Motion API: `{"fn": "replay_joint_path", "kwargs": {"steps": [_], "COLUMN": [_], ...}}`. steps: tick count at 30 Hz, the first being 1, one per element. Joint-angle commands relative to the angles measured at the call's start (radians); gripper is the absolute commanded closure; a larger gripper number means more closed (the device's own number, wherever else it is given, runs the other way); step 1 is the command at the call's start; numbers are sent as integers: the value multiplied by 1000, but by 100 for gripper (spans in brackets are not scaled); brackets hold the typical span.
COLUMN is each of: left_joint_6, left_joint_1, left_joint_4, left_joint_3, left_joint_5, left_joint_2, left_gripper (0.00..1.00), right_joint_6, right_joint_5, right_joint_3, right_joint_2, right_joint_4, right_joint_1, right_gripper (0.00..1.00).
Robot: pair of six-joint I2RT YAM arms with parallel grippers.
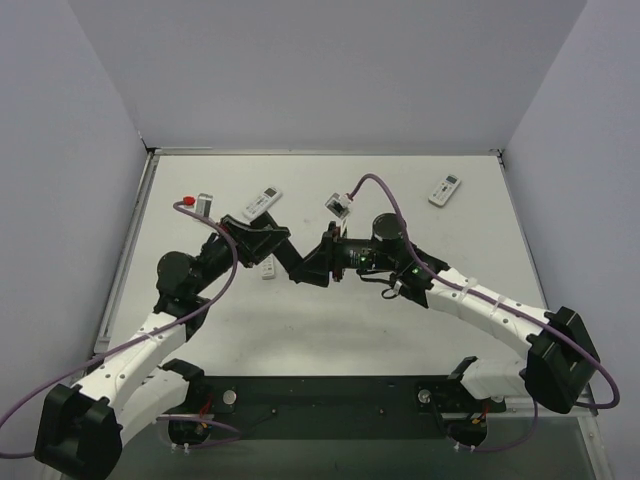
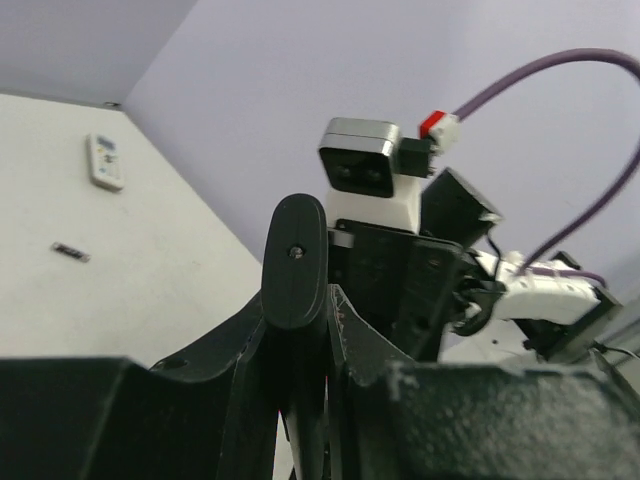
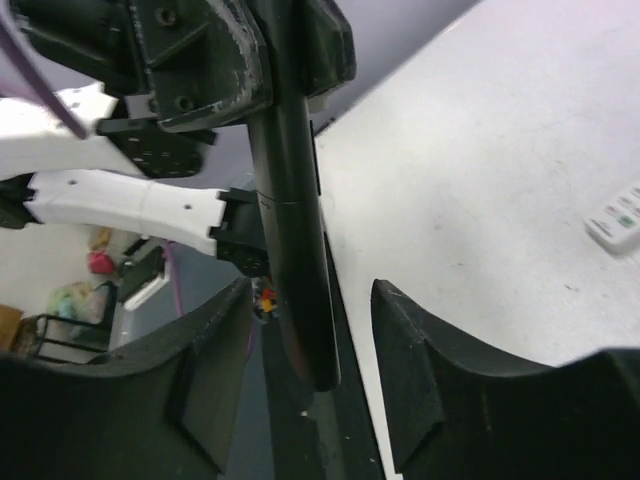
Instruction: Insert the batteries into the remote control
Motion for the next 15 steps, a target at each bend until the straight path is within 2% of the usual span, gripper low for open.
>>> {"fn": "replay_joint_path", "kwargs": {"steps": [1, 3, 4, 5, 7, 9, 15], "left_joint_6": [184, 231, 245, 256, 270, 273, 241], "left_joint_1": [-7, -7, -7, -8, -7, -7, -7], "left_joint_4": [-335, -502, -561, -655, -727, -788, -837], "left_joint_3": [60, 97, 111, 125, 149, 160, 165], "left_joint_5": [-156, -205, -253, -270, -317, -340, -388], "left_joint_2": [-95, -124, -130, -139, -145, -150, -162], "left_gripper": [100, 100, 100, 100, 100, 100, 100], "right_joint_6": [-254, -358, -388, -411, -478, -499, -551], "right_joint_5": [230, 389, 439, 482, 588, 628, 697], "right_joint_3": [120, 163, 195, 212, 260, 292, 406], "right_joint_2": [-60, -60, -57, -52, -31, 3, 103], "right_joint_4": [-325, -484, -518, -545, -592, -614, -631], "right_joint_1": [43, 86, 100, 137, 171, 204, 252], "right_gripper": [42, 32, 26, 23, 19, 18, 18]}}
